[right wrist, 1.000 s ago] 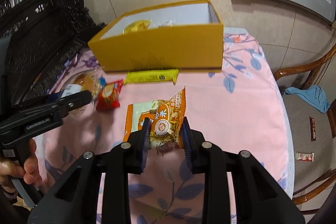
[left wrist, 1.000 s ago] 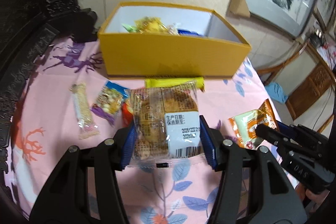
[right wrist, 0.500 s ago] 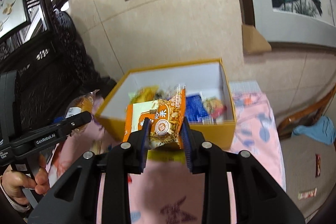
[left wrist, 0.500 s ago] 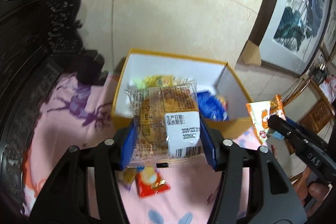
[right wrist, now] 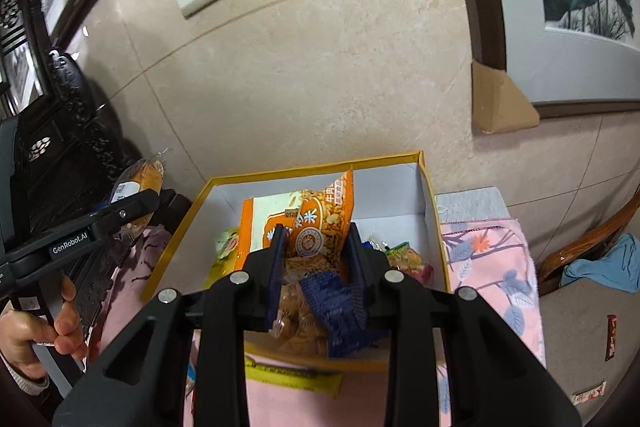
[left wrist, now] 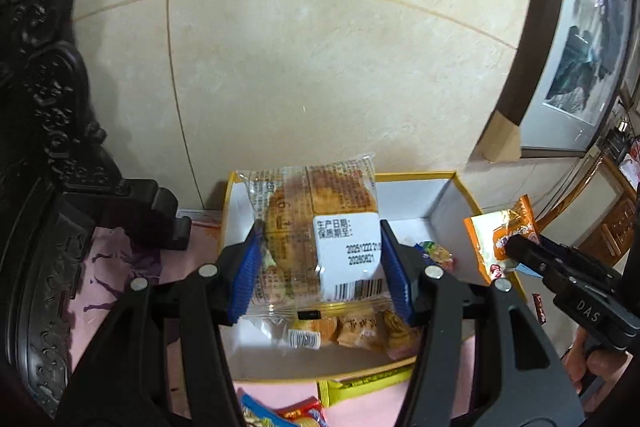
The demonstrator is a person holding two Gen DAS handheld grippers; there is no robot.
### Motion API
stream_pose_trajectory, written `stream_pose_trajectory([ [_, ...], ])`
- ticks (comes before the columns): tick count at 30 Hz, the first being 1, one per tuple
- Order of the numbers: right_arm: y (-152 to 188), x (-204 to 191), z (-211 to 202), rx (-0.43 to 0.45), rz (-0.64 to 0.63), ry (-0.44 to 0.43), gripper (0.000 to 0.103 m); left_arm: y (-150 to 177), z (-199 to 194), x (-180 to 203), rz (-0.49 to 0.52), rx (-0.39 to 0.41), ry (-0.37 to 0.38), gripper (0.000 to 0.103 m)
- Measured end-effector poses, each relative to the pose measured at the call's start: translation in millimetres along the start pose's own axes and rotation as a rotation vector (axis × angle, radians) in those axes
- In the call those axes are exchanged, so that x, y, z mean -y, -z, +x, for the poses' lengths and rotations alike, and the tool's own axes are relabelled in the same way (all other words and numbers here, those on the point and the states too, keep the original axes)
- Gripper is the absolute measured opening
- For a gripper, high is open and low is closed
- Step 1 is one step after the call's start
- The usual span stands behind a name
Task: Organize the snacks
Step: 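Carry the bread bag and orange pouch into the yellow box and release both, then lower the right gripper onto the yellow snack bar and grasp it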
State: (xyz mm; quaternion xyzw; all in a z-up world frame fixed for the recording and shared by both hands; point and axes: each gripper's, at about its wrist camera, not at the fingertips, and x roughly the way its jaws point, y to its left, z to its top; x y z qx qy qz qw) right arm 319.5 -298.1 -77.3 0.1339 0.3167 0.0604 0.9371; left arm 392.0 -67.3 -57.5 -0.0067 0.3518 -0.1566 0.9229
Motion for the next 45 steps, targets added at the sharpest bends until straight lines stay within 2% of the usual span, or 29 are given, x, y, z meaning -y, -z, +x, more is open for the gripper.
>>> stream_pose_trajectory([
  [5,-5.9,1.7,30.3,-0.047,0.003,0.014,0.03,-0.7,43.4,1.4,0.019,-0.078,-0.015,0.057],
  [8,-7.0,0.9,41.9,-0.076,-0.003,0.031,0.033,1.3,55.5,1.2,0.003,-0.101,-0.041,0.064],
  [11,-5.8,-1.1,40.7,-0.077,-0.007,0.053,0.052,3.5,46.9,1.2,0.0,-0.062,-0.041,0.075],
  [13,-4.8,-3.5,36.3,-0.067,-0.018,0.067,0.053,4.3,38.4,2.8,0.014,-0.048,-0.04,0.076],
  [15,-2.1,-6.2,28.4,-0.06,-0.029,0.045,0.054,6.7,21.8,1.6,0.014,-0.023,-0.05,0.082],
  [18,8.0,-14.8,8.8,-0.049,-0.066,-0.032,0.054,15.4,-4.7,-5.7,-0.011,0.028,-0.054,0.087],
  [21,25.0,-24.7,-6.8,-0.078,-0.121,-0.132,0.057,34.7,-25.8,-17.7,-0.033,0.044,-0.084,0.088],
  [24,51.0,-29.1,-13.7,-0.16,-0.163,-0.247,0.057,57.7,-39.5,-30.8,-0.039,0.018,-0.115,0.088],
  [28,84.0,-39.7,-2.7,-0.264,-0.245,-0.309,0.057,94.6,-51.7,-48.4,-0.083,-0.016,-0.138,0.09],
  [29,96.8,-42.9,7.9,-0.314,-0.272,-0.315,0.057,103.1,-52.6,-51.3,-0.092,-0.018,-0.145,0.09],
  [32,117.9,-51.4,29.8,-0.371,-0.353,-0.289,0.057,131.8,-50.5,-59.1,-0.119,-0.072,-0.166,0.09],
  [38,135.1,-72.3,62.2,-0.398,-0.536,-0.311,0.057,177.8,-58.3,-63.7,-0.17,-0.158,-0.154,0.091],
  [42,142.7,-79.3,85.9,-0.434,-0.672,-0.308,0.057,196.1,-68.6,-62.5,-0.18,-0.173,-0.139,0.09],
  [45,149.1,-76.8,103.5,-0.449,-0.708,-0.283,0.058,202.6,-73.3,-61.8,-0.171,-0.178,-0.138,0.09],
])
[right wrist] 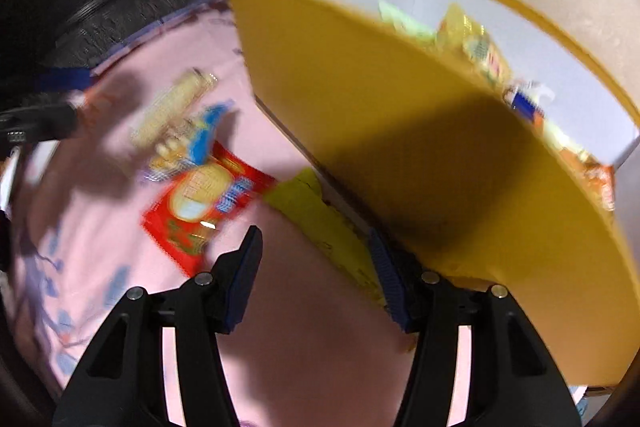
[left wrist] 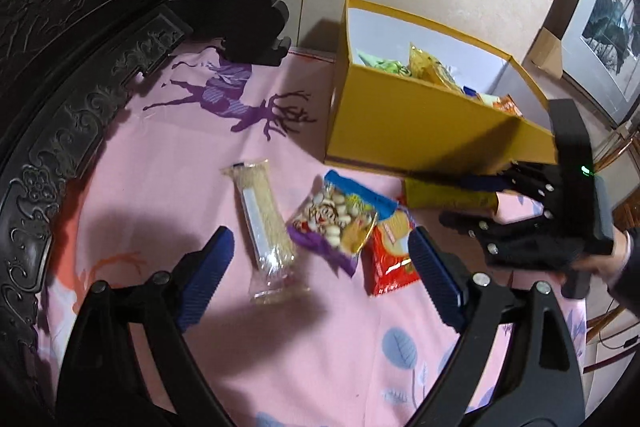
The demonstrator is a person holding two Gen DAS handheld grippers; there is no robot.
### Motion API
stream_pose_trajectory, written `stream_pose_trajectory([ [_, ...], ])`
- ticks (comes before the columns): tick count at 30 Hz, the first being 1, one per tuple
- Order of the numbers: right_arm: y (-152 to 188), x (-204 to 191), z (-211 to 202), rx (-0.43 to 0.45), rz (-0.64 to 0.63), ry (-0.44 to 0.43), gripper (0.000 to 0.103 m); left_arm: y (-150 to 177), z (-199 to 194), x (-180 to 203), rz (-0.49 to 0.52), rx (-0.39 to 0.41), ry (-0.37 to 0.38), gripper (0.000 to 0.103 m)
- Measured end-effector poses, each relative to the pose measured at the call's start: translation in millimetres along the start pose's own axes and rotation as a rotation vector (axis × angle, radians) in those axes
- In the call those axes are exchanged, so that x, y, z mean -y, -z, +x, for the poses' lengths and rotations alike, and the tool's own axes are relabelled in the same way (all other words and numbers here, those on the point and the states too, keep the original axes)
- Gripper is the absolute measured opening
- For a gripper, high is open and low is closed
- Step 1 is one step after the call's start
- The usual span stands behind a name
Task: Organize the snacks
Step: 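Lower the right gripper onto the yellow snack bar and grasp it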
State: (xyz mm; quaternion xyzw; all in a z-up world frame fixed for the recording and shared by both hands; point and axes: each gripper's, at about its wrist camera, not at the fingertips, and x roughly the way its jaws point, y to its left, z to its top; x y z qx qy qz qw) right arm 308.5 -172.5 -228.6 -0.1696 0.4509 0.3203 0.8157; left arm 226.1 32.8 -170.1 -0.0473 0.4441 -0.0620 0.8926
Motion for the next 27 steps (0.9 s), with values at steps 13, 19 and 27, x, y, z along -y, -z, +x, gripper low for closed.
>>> stream_pose_trajectory([
  [13,-3.9,8.6,-5.5,-0.044,0.072,-0.11,0.06,4.4,-3.4,-4.7,-0.028,-0.015,0.013,0.09],
  [19,3.1,-1.1,12.6,-0.071,-0.014,-0.046,0.062,6.6,-3.2,-0.2,-0.014,-0.017,0.014,0.09],
  [27,14.3,-16.7,12.2,-0.13,0.016,-0.066,0.048,16.9,10.9,13.3,-0.006,-0.063,0.053,0.09],
])
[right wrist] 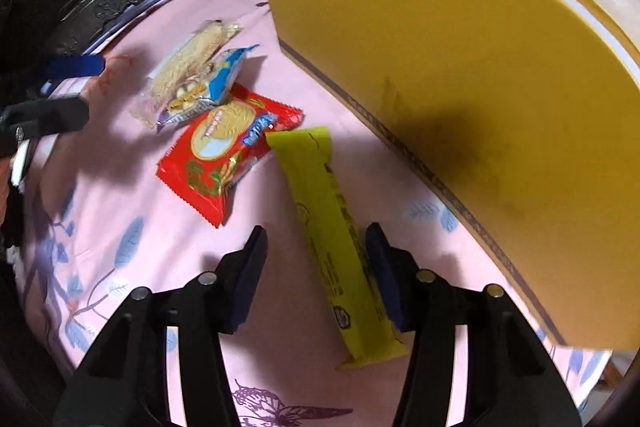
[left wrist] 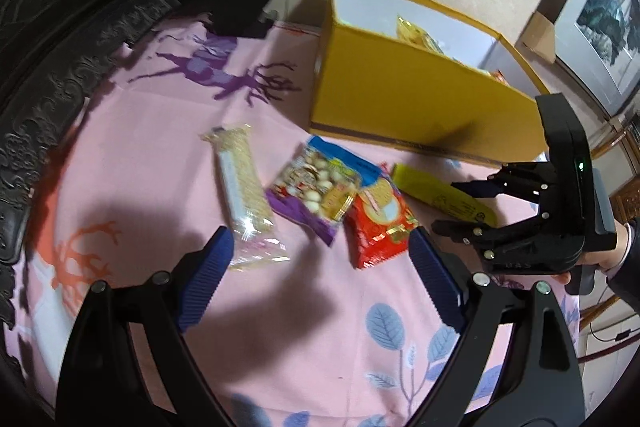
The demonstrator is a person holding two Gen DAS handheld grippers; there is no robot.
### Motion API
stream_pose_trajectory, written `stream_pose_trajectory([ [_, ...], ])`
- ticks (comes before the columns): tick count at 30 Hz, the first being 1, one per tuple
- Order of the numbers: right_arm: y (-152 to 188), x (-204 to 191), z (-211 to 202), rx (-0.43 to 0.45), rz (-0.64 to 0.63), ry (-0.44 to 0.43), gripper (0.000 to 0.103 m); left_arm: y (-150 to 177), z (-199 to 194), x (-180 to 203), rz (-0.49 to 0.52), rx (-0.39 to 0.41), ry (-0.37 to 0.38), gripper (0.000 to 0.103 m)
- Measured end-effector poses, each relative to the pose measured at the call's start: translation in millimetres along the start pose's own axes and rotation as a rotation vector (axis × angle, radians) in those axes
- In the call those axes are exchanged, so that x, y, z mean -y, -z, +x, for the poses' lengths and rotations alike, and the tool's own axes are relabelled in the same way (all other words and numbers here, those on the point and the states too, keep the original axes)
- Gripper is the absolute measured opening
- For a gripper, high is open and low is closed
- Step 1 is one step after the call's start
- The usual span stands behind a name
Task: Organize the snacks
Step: 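Lower the right gripper onto the yellow snack bar and grasp it, then grasp the red biscuit pack with the left gripper while the right gripper holds the yellow bar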
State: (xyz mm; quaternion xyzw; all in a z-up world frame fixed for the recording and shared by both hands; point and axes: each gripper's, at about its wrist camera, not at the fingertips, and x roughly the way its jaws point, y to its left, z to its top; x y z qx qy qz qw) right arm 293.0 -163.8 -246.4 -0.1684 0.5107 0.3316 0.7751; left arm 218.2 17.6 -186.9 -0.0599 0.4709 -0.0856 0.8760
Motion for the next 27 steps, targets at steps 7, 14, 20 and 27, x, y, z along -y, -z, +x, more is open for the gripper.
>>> stream_pose_trajectory([
  [7,4.3,-7.4,-1.7,0.066,0.134,0.125,0.027,7.9,9.2,10.3,0.014,-0.028,0.016,0.09],
  [14,37.1,-22.1,-15.5,0.102,0.308,0.185,0.022,9.6,24.7,26.2,0.031,-0.051,0.045,0.091],
  [20,77.5,-39.1,-32.4,0.176,0.463,0.22,0.023,8.7,47.3,52.1,0.032,-0.074,0.033,0.091],
  [27,83.8,-53.3,-30.7,0.259,0.488,0.269,0.029,2.0,74.4,55.0,-0.047,-0.103,-0.049,0.09],
])
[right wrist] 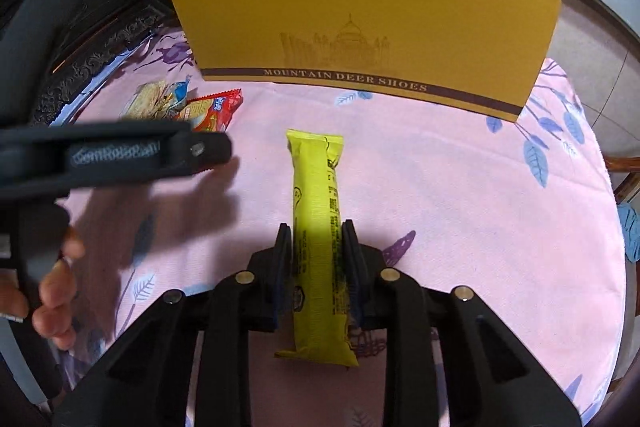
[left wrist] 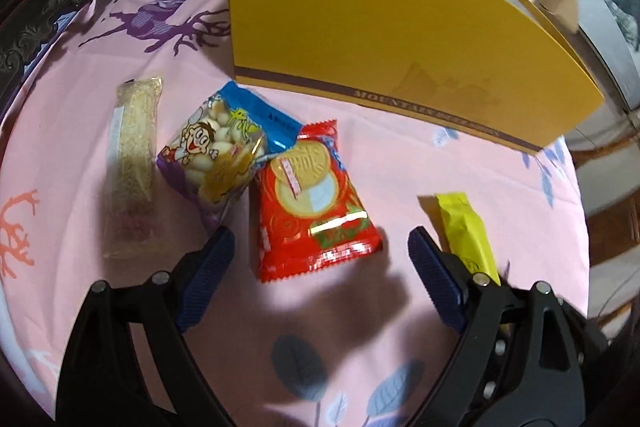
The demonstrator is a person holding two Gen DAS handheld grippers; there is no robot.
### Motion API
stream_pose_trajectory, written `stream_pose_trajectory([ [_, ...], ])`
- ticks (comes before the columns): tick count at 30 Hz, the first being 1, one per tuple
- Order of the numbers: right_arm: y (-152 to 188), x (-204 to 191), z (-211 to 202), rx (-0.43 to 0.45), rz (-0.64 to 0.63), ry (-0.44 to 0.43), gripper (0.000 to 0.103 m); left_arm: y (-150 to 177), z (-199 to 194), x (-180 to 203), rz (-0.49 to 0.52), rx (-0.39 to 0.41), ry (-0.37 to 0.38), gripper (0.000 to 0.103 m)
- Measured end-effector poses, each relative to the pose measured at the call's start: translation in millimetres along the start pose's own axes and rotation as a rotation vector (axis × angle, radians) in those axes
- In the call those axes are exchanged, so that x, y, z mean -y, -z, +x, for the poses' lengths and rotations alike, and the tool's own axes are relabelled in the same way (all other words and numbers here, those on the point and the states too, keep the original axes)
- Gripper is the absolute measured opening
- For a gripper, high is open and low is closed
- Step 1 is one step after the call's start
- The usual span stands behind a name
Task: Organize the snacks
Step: 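Grasp the red biscuit pack with the left gripper while the right gripper holds the yellow bar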
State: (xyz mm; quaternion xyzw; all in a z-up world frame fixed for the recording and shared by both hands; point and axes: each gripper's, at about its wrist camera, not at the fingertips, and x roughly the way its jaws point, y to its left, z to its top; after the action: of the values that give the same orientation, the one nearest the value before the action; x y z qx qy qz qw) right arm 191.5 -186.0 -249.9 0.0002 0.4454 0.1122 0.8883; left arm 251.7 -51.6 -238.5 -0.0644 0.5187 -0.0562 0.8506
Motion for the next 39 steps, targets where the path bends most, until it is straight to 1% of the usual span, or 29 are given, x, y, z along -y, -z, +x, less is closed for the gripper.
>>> stream_pose_trajectory([
  [3,0.8,2.6,-1.8,0.001,-0.015,0.0,0.03,-5.3,9.5,-2.8,-0.008,-0.002,-0.028,0.09],
  [8,-0.5,7.8,-2.2,-0.003,0.005,-0.024,0.03,-14.9,18.7,0.3,0.018,0.027,-0.064,0.091],
  [12,-0.6,9.4,-1.7,0.003,0.028,-0.029,0.03,-14.1,25.5,10.7,0.099,0.025,-0.125,0.091],
  [14,3.8,15.3,-5.9,0.015,0.044,-0.033,0.03,-13.3,24.7,10.1,0.098,0.031,-0.124,0.09],
  [16,5.5,14.9,-6.2,0.029,0.043,-0.03,0.03,-13.3,22.6,8.7,0.087,0.039,-0.122,0.088],
  [18,8.1,15.4,-8.4,0.035,0.037,-0.024,0.031,-12.9,21.9,8.4,0.087,0.042,-0.136,0.083],
  [23,12.2,18.3,-12.9,0.036,0.045,-0.027,0.031,-11.8,18.3,6.0,0.074,0.042,-0.147,0.075],
  [28,11.7,14.1,-11.3,0.03,0.03,-0.008,0.03,-11.0,17.2,6.8,0.081,0.045,-0.152,0.069],
  [30,10.9,12.5,-10.4,0.026,0.025,-0.002,0.03,-10.8,16.9,7.7,0.083,0.044,-0.151,0.065],
  [34,9.5,9.8,-8.4,0.023,0.013,0.007,0.03,-10.2,17.1,9.0,0.087,0.046,-0.152,0.063],
  [36,8.8,8.7,-7.9,0.018,0.009,0.012,0.03,-10.0,16.6,9.6,0.09,0.044,-0.15,0.059],
  [39,7.5,7.7,-7.5,0.006,0.006,0.017,0.03,-9.3,15.1,11.3,0.09,0.042,-0.149,0.056],
])
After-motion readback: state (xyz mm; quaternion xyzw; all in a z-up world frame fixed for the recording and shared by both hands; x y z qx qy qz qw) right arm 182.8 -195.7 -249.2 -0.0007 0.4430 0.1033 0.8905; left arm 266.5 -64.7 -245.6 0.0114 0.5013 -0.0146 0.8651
